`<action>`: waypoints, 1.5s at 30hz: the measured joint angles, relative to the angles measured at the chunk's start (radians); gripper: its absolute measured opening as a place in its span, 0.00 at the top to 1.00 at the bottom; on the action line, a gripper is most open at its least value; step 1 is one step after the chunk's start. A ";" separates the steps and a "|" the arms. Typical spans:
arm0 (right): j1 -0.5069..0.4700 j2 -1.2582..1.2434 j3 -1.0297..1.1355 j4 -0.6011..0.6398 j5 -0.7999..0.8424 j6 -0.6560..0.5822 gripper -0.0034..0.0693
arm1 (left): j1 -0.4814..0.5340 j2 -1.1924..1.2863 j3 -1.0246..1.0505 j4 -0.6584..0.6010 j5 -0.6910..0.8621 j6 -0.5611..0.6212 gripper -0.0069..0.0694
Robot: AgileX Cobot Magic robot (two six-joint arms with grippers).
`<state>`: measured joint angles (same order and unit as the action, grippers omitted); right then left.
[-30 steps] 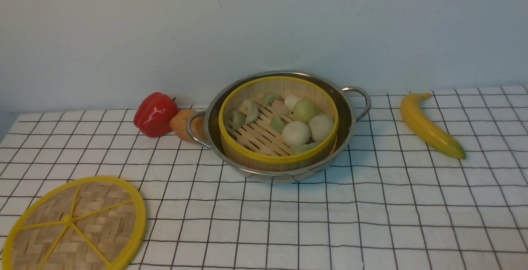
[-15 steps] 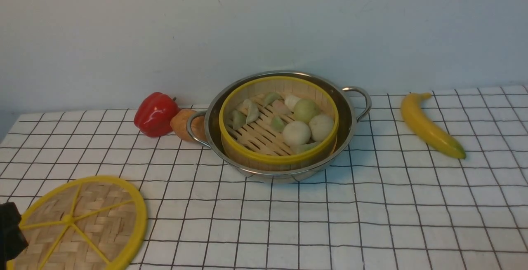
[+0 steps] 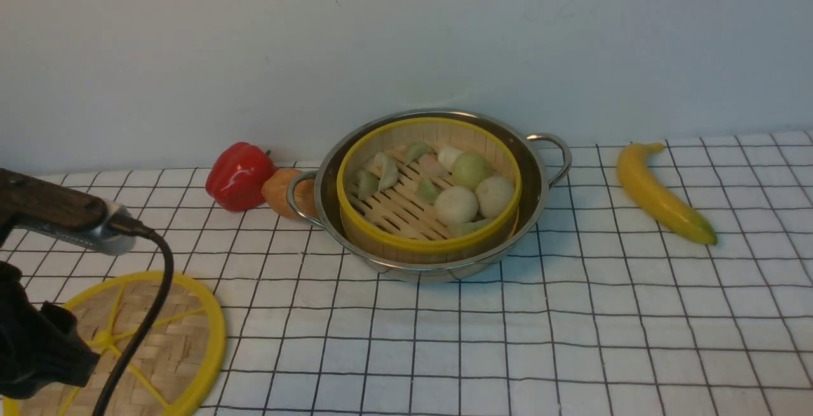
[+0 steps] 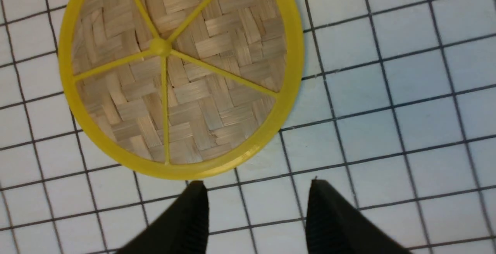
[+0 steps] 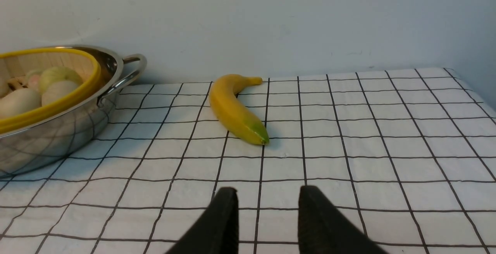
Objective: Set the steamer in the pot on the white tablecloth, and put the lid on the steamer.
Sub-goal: 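Grasp the bamboo steamer lid lying on the table by its centre knob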
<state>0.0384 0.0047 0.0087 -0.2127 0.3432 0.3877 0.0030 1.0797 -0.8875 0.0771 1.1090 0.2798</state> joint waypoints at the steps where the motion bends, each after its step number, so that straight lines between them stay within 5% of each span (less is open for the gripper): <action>1: 0.000 0.000 0.000 0.000 0.000 0.000 0.62 | 0.000 0.031 0.000 0.029 -0.016 -0.007 0.48; 7: 0.000 0.000 0.000 0.000 0.000 0.000 0.62 | 0.015 0.211 -0.002 0.123 -0.146 -0.066 0.48; 18: 0.000 0.000 0.000 0.000 0.000 0.000 0.62 | 0.230 0.464 -0.030 -0.043 -0.385 -0.070 0.48; 35: 0.000 0.000 0.000 0.000 0.000 0.000 0.62 | 0.239 0.651 -0.036 -0.157 -0.511 -0.015 0.48; 38: 0.000 0.000 0.000 0.000 0.000 0.000 0.62 | 0.239 0.654 -0.038 -0.161 -0.508 -0.018 0.54; 41: 0.000 0.000 0.000 0.000 0.000 0.000 0.62 | 0.239 0.653 -0.042 -0.164 -0.480 -0.030 0.75; 45: 0.000 0.000 0.000 0.000 0.000 0.000 0.62 | 0.239 0.644 -0.048 -0.167 -0.441 -0.035 0.76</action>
<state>0.0384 0.0047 0.0087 -0.2127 0.3432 0.3877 0.2419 1.7237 -0.9357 -0.0897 0.6683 0.2449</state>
